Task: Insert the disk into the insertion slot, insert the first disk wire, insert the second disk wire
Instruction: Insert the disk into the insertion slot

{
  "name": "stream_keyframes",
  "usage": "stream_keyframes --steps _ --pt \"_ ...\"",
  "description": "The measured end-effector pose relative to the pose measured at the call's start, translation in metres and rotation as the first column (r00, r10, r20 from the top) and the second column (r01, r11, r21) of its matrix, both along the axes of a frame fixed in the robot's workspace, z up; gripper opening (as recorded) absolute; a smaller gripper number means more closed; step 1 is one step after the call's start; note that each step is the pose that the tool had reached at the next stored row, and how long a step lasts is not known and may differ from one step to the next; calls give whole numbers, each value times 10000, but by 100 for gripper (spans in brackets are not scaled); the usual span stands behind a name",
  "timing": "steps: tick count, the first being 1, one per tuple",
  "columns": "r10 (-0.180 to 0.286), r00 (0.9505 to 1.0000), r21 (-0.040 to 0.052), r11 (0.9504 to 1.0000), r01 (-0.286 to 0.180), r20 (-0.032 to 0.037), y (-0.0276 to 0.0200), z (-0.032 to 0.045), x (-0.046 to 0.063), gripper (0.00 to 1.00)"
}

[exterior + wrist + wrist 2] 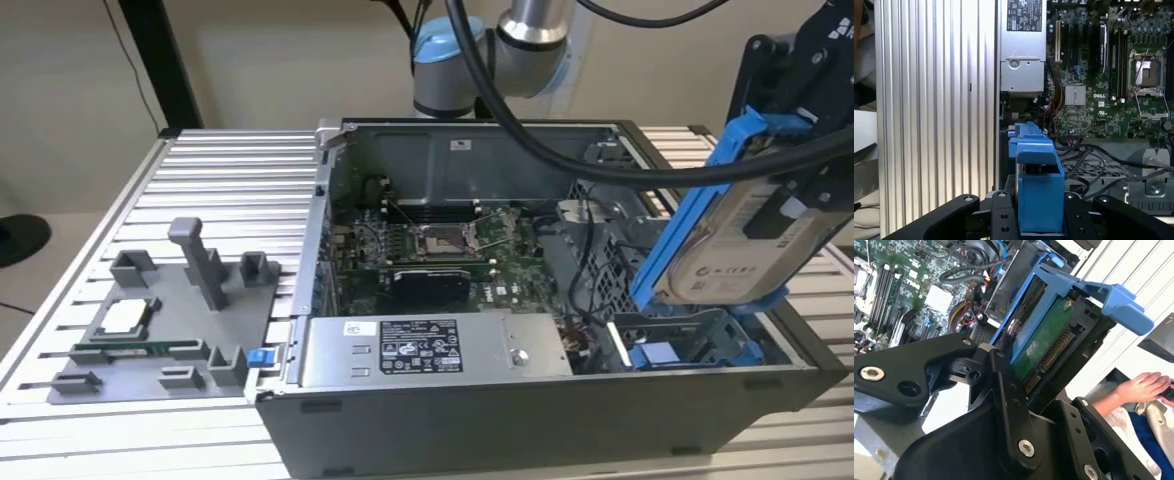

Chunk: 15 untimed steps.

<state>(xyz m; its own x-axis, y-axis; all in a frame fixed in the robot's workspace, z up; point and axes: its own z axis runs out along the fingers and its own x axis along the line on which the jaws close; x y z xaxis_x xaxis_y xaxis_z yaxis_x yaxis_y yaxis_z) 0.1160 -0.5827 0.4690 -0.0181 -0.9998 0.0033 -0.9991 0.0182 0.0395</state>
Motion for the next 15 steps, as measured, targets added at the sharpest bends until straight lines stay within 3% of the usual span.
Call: stream_keyframes --steps 15 --pt "1 10000 -1 10000 -1 -9 0 -32 0 0"
